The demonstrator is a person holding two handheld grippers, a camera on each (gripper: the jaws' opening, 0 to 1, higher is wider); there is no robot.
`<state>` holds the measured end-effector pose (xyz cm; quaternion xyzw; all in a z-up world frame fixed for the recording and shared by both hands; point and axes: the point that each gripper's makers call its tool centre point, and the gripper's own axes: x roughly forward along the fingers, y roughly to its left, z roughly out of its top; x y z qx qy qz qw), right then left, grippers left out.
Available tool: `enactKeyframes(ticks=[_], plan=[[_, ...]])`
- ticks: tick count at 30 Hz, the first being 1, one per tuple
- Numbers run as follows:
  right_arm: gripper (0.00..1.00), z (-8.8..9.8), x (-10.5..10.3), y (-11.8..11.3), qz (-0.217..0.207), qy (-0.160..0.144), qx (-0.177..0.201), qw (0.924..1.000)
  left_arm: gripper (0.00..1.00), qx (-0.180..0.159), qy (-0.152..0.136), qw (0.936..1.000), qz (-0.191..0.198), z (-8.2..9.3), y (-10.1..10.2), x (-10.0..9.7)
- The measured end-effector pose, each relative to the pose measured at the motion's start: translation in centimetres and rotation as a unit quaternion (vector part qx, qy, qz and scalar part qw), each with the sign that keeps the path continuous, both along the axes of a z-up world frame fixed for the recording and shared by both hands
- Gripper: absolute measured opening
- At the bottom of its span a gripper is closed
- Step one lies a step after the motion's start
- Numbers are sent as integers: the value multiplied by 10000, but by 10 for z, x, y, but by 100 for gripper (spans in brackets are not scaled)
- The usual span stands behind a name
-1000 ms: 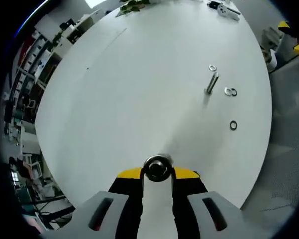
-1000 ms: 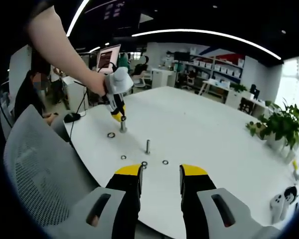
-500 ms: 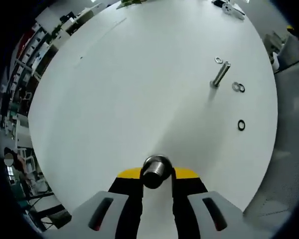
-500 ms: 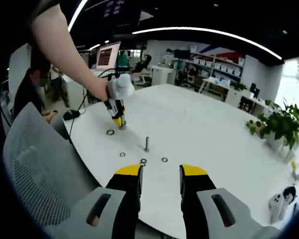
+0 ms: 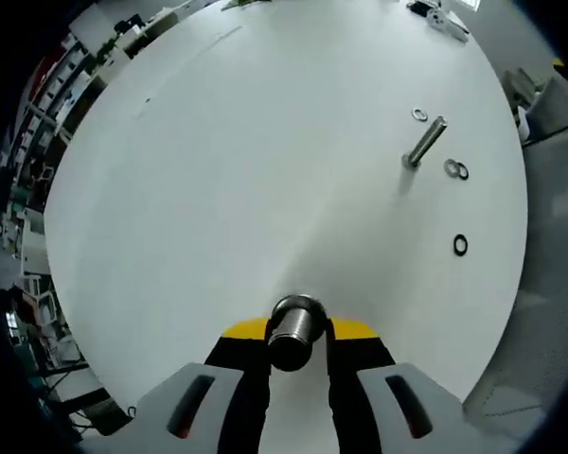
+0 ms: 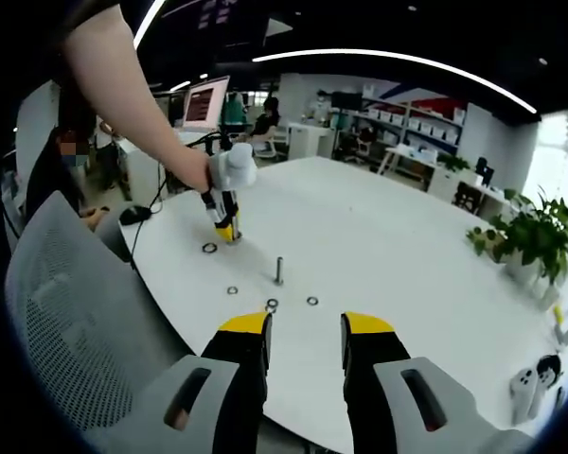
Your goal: Place the washer onto the threaded stud by aligning its center hole with the stud, sliding it down to the base, and recovering from edge contact or off-axis alignment until the washer reaches the visible bottom stop.
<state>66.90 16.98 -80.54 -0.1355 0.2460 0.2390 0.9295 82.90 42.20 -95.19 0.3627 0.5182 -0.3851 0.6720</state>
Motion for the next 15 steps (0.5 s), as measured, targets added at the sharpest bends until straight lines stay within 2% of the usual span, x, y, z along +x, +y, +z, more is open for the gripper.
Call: enactKeyframes(ticks=[8, 15], plan=[[31, -2, -1, 1, 40, 43, -14, 10000, 23, -141, -111, 9997, 189, 7, 2, -1], [31, -2, -3, 5, 124, 56, -5, 9999, 28, -240, -320, 9985, 367, 25, 10, -8]])
